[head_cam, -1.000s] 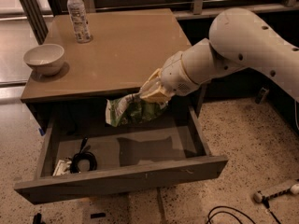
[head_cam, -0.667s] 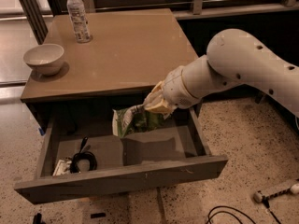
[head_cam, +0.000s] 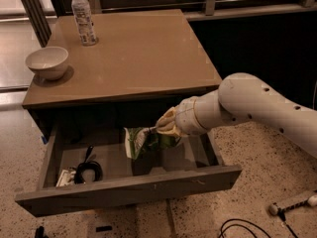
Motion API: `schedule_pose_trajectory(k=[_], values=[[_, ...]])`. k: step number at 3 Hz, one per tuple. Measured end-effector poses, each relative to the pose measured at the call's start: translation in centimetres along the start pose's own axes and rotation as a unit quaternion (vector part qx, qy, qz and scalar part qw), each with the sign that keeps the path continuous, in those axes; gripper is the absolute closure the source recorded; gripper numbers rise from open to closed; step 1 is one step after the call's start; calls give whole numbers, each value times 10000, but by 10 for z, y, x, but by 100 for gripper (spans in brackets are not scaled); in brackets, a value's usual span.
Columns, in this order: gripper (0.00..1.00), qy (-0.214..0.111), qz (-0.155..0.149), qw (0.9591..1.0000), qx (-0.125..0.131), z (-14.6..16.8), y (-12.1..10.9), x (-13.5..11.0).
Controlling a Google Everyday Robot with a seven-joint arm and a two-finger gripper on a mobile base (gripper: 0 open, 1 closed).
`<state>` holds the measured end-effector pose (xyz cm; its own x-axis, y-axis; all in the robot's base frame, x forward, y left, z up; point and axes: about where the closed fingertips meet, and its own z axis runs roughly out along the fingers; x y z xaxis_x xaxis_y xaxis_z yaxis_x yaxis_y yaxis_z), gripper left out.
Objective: Place green jalapeno chip bag into top drawer
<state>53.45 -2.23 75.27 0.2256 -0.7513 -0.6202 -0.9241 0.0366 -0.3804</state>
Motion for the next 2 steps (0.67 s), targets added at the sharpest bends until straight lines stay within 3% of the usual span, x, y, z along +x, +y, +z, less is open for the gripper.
schedule_pose_trajectory(k=[2], values=[[100, 0, -181, 9998, 45, 16, 4, 15]])
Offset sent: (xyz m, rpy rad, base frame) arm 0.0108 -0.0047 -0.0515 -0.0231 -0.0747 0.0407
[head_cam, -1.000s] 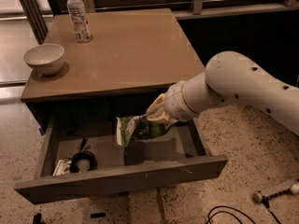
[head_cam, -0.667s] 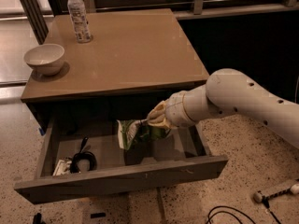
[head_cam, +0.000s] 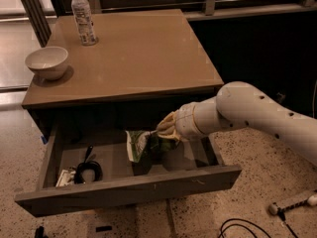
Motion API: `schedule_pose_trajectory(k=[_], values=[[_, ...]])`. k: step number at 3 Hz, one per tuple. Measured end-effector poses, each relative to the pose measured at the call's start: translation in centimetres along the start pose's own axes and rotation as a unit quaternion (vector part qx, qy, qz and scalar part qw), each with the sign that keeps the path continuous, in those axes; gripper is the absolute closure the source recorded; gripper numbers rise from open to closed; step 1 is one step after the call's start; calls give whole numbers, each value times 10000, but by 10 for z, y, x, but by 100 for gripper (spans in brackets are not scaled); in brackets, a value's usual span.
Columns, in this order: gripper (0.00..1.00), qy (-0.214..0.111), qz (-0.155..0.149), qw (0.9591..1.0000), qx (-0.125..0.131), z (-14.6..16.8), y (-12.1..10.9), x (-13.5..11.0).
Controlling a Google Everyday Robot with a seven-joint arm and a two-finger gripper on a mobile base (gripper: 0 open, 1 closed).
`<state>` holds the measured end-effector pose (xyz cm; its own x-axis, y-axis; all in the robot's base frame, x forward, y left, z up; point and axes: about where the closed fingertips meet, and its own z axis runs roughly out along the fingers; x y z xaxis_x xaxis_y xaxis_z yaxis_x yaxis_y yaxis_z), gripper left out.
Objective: Place green jalapeno chip bag into top drawer
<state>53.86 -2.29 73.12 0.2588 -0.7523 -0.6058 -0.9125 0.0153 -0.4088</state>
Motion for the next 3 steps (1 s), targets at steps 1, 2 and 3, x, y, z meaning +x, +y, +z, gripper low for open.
schedule_pose_trajectory(k=[1, 2, 3], values=[[100, -265, -282, 9993, 13, 30, 3, 16], [100, -442, -416, 9981, -48, 53, 2, 25], [81, -452, -414, 9981, -58, 54, 3, 26]])
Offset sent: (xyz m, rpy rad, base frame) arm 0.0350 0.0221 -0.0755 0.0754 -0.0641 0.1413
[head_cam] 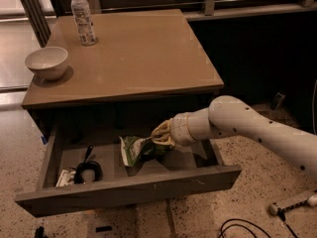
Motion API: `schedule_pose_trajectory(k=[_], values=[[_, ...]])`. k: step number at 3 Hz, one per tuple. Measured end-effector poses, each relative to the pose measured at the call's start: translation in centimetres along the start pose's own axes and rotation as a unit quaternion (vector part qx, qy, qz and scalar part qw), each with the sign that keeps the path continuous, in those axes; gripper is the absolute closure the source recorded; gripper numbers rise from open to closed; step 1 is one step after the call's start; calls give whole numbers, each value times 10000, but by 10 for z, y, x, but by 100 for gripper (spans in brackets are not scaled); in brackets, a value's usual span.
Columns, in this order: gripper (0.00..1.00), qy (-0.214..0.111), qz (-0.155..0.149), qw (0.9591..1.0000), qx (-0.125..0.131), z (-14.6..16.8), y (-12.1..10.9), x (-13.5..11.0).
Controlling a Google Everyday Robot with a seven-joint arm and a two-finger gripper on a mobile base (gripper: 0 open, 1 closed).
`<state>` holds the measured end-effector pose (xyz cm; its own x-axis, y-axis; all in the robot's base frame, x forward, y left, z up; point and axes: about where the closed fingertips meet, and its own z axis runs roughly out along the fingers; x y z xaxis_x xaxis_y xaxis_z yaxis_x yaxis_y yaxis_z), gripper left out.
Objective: Place green jalapeno chip bag into top drawer
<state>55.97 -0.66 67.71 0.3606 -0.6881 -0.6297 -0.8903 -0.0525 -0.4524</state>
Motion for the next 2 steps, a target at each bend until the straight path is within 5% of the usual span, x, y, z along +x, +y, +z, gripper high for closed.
schedule_pose_trajectory(k=[2], values=[[34, 0, 0, 10000, 0, 0, 0, 0]])
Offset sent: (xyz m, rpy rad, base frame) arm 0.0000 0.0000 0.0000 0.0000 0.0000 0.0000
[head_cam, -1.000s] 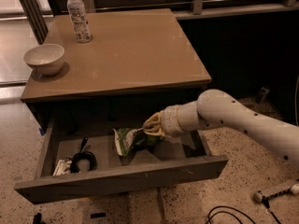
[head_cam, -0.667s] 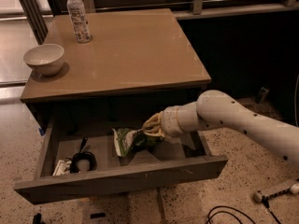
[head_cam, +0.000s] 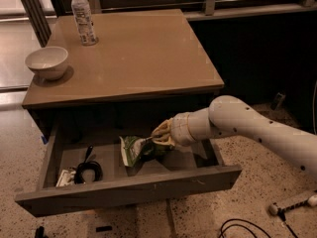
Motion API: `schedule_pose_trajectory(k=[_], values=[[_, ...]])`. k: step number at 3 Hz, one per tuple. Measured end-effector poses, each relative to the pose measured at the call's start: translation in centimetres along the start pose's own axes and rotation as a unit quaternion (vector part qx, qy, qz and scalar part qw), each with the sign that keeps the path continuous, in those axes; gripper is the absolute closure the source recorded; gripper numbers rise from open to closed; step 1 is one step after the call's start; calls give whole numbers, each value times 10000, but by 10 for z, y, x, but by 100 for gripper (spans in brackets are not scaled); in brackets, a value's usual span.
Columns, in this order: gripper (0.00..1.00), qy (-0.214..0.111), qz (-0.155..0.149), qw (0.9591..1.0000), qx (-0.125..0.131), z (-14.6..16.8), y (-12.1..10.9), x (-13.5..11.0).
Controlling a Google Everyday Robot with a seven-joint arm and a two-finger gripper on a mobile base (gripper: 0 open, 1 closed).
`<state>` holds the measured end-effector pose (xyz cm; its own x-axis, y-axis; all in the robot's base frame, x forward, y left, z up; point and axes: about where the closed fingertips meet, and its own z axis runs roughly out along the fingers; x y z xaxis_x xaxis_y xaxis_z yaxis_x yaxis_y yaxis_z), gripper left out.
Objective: Place green jalapeno chip bag into top drawer
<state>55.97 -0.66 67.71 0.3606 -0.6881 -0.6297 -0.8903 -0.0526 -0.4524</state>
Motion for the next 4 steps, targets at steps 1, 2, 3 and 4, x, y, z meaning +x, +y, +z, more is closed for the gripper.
schedule_pose_trajectory(k=[1, 2, 3, 4], values=[[11, 0, 0, 10000, 0, 0, 0, 0], [0, -2, -1, 10000, -3, 0, 0, 0], [0, 0, -2, 10000, -3, 0, 0, 0], [0, 129, -48, 9999, 7, -5, 0, 3]])
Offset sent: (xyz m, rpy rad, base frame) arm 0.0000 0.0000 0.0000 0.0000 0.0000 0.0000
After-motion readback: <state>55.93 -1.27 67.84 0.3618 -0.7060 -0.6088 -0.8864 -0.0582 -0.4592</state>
